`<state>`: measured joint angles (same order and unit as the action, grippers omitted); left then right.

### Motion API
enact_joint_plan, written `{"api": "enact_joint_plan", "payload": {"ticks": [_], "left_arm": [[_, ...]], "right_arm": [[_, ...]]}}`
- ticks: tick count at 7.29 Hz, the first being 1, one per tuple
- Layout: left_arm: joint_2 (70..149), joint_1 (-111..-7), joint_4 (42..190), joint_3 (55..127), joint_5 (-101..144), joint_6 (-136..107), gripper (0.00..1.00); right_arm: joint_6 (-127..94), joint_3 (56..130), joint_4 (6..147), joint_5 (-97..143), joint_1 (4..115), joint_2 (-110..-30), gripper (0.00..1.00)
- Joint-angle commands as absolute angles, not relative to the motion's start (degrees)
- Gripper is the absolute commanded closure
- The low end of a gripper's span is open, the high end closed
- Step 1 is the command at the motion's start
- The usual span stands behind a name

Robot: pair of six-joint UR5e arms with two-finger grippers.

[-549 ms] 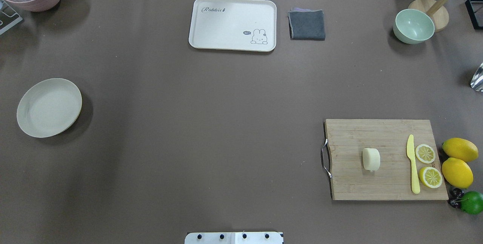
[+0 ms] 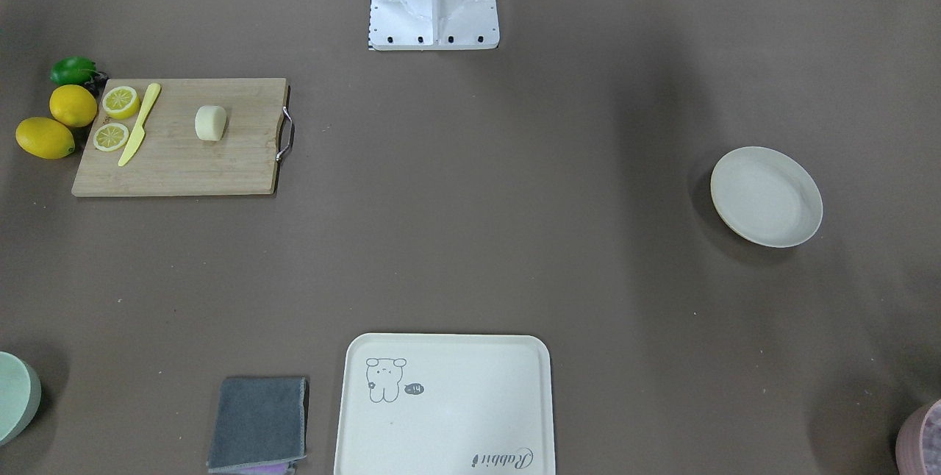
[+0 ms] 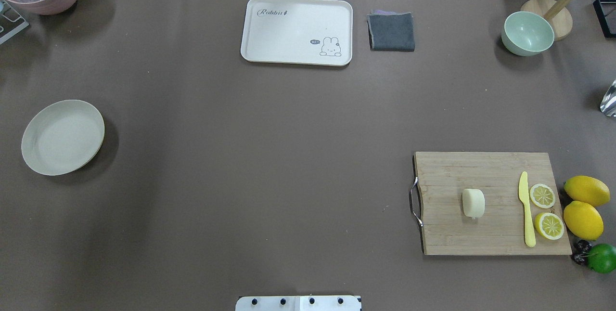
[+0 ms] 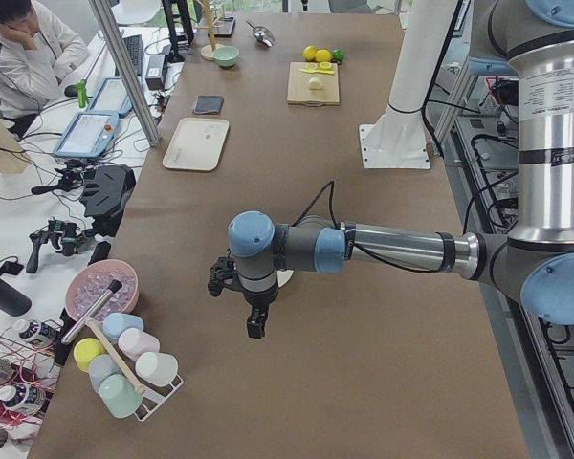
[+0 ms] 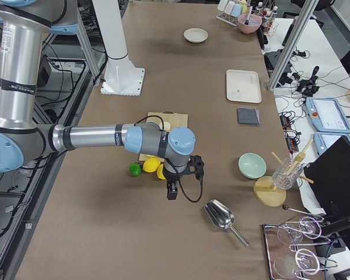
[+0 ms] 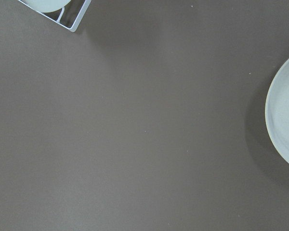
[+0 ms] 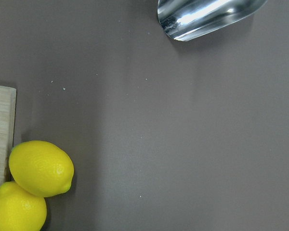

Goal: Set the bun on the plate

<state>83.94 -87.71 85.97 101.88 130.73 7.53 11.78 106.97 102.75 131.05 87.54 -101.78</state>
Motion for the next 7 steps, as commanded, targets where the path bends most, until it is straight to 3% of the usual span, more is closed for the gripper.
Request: {"api": "enact_joint_plan", "payload": {"ticks": [1,7], "left_arm": [[83.9,-87.7,85.9,102.6,130.4,7.6,0.02],[88.8,-87.6,86.2,103.5,131.0,7.1,0.02]], "right_arm": [[11.8,107.2,102.6,131.0,87.5,-101.7,0.0],[11.2,110.8,102.2,131.0,87.5,-100.8,0.0]]}}
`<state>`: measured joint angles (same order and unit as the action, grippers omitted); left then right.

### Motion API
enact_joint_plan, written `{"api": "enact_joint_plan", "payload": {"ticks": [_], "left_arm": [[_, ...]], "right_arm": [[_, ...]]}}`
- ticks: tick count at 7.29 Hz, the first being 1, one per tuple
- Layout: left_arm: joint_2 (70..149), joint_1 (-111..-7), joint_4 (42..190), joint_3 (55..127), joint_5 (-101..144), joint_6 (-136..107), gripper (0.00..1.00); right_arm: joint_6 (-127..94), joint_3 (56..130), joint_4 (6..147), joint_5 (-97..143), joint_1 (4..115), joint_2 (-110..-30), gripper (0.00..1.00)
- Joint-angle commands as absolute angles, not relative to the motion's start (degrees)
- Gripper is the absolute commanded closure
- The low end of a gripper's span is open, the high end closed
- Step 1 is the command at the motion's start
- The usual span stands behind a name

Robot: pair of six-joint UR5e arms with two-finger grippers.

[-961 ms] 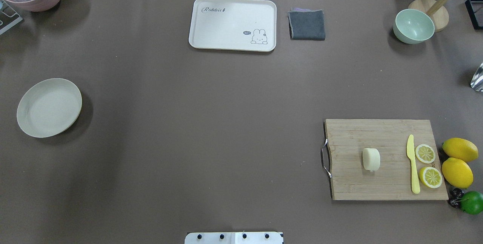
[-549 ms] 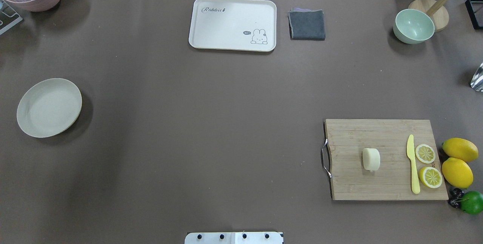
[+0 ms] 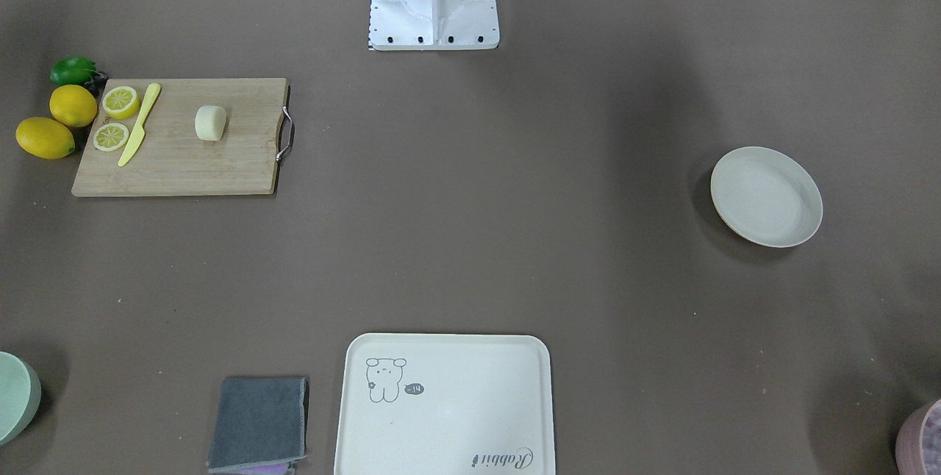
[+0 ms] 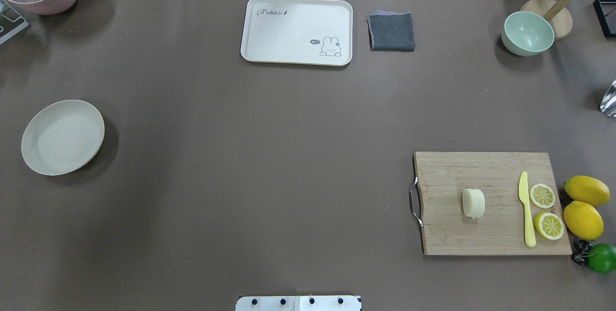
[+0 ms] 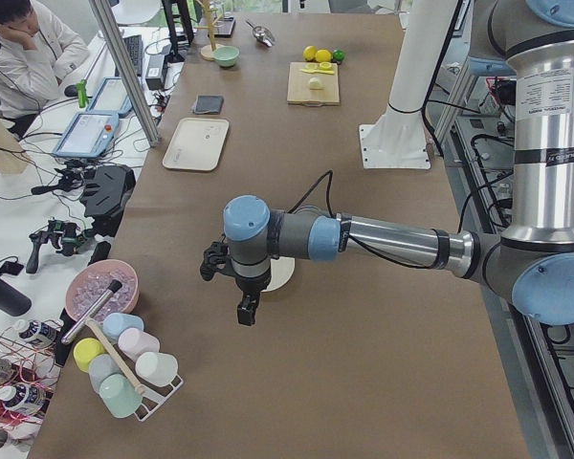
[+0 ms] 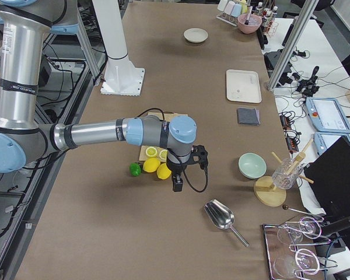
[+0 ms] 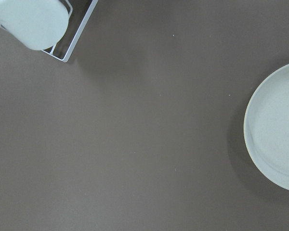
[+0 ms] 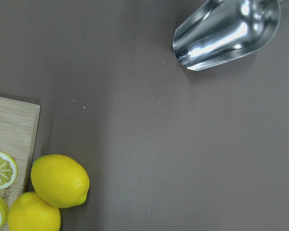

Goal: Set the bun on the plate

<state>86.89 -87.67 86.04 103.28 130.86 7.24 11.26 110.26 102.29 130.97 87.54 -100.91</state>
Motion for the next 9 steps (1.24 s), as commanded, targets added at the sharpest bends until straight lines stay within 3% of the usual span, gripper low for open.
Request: {"api": "enact_joint_plan", "payload": {"ticks": [1,4,6,9], "left_arm": [[90.3,-87.6,87.0,103.4,131.0,7.1,0.02],[89.5,-87.8,101.6,101.6,130.5,6.9,0.02],[90.1,-87.8,102.5,101.9,131.0,4.7,0.02],[89.8,-87.7,105.4,100.5,131.1,-7.9,0.02]], "right_arm": [[11.2,111.3,101.5,131.0,88.1,-99.7,0.0],[10.6,114.3,98.2,130.9,94.7,-98.2,0.0],[10.6,114.5,89.9,130.8,96.0,-98.9,0.0],[9.1,110.1,88.3,133.6,96.1,-98.2,0.0]]}}
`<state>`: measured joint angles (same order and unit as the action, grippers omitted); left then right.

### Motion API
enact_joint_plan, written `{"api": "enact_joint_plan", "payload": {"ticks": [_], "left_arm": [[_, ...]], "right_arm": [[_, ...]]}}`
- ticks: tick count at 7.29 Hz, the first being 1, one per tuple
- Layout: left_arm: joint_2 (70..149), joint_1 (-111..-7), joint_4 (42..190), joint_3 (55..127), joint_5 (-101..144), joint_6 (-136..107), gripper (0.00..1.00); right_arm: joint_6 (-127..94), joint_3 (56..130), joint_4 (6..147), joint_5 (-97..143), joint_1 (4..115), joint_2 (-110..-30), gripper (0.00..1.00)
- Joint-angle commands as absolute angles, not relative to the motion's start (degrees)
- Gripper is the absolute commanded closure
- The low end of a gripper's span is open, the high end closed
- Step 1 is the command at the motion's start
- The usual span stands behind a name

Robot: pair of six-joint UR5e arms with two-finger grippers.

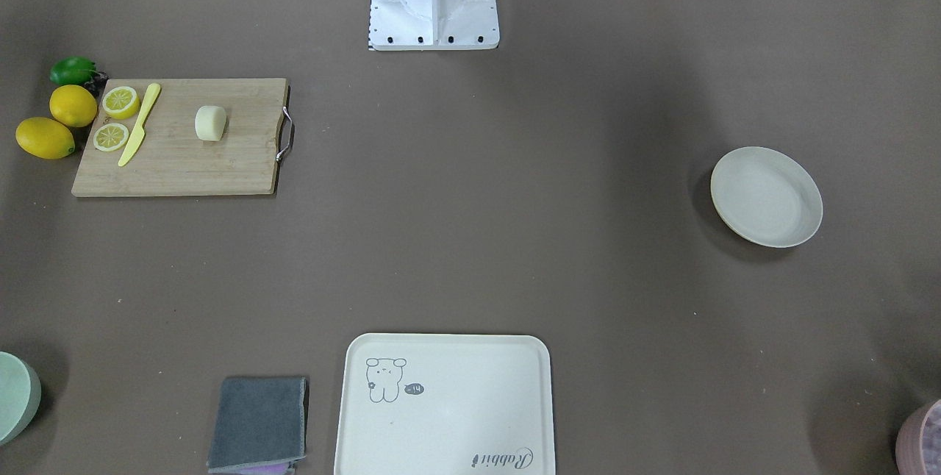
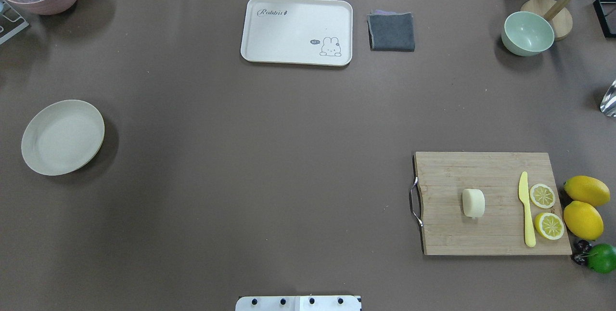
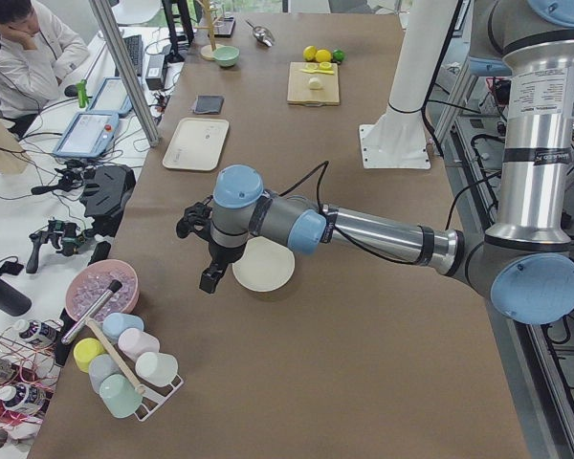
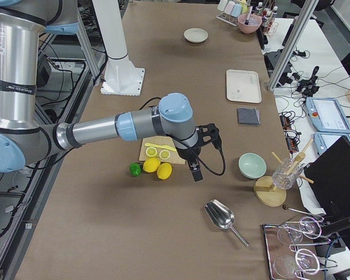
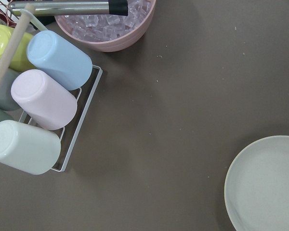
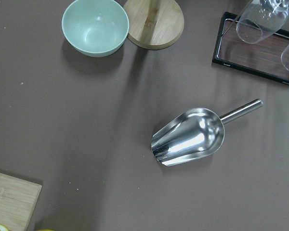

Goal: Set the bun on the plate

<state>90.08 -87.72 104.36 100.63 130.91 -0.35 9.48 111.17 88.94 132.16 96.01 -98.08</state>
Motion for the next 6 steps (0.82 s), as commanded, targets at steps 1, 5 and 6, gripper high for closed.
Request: {"api": "enact_joint_plan", "payload": {"ticks": [1,5,6], "left_arm": [[89.5,-87.7,105.7,99.9,131.7,-8.2,0.02],[88.5,-83.1,116.1,97.4,133.9,-8.6,0.02],[88.2,-80.4,116.2,97.4,133.9,-9.0,0.02]], "right_arm": [[9.4,109.3,86.7,134.8,96.2,-100.2,0.0],[-2.0,105.3,69.2,140.9,95.0,-106.3,0.0],[-4.9,105.3,69.3,138.9,91.7,-106.1,0.0]]}}
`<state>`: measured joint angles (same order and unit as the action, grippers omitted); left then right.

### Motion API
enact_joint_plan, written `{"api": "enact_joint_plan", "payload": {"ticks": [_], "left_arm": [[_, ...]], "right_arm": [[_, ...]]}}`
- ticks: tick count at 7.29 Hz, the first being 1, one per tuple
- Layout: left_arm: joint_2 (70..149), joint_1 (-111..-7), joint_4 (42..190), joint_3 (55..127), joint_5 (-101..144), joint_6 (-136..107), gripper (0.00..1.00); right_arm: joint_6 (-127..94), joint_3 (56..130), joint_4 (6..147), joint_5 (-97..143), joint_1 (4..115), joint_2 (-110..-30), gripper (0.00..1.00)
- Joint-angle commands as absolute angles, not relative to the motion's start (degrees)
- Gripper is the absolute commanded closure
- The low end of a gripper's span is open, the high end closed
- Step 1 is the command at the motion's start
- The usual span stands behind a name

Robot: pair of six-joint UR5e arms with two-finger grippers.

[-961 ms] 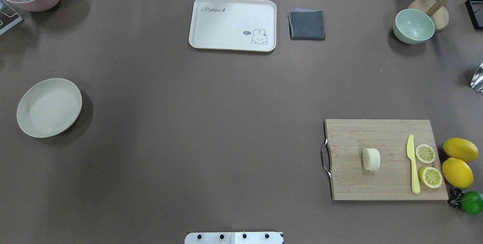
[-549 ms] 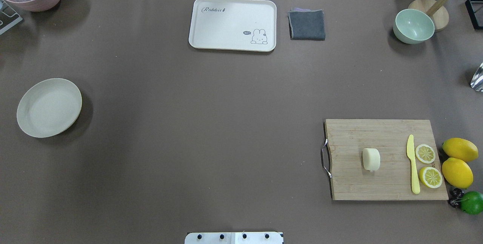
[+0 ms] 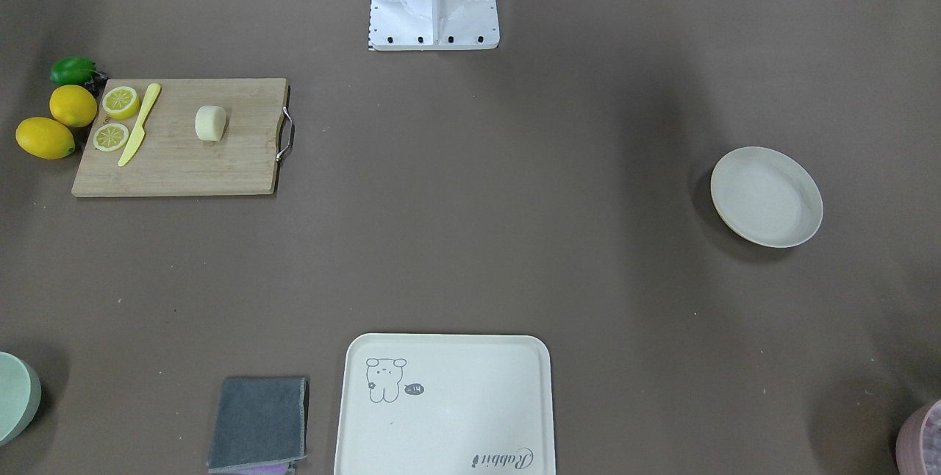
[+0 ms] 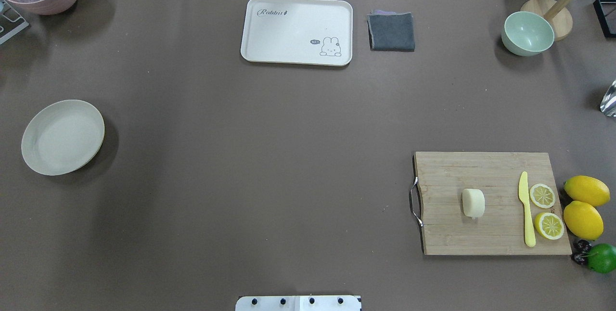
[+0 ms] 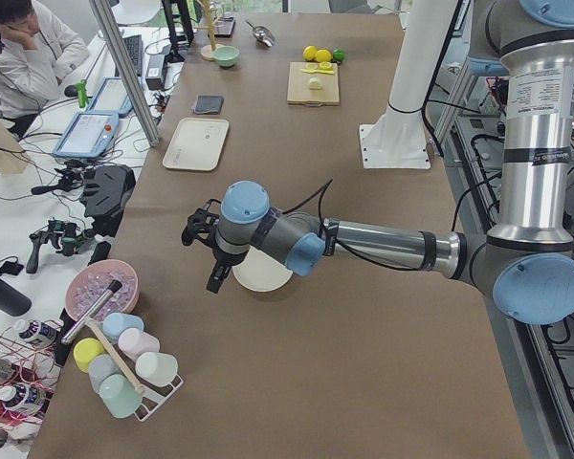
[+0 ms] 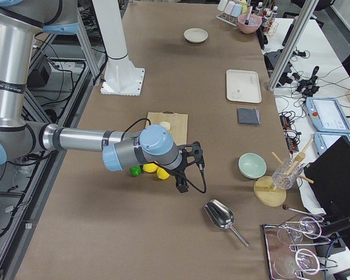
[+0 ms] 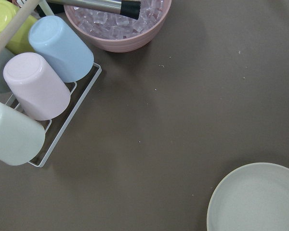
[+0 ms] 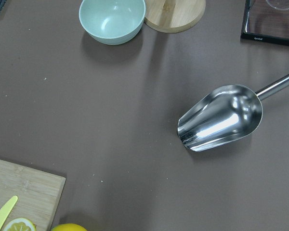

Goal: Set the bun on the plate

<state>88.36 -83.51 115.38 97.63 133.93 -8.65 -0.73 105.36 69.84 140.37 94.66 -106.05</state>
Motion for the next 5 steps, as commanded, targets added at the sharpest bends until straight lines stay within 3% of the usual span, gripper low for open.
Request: {"api": "enact_joint_plan", "payload": {"ticks": [1,5], "left_arm": [[88.2,-79.5,116.3,96.9,134.0,-14.5,0.02],[87.2,-73.3,118.9,94.6,134.0,-17.1,0.02]], "right_arm": [[-11.6,106.3,69.2,134.4,87.1,-105.8,0.0],[-28.0,107.1,63.5,129.1,74.4,-104.9,0.01]]}}
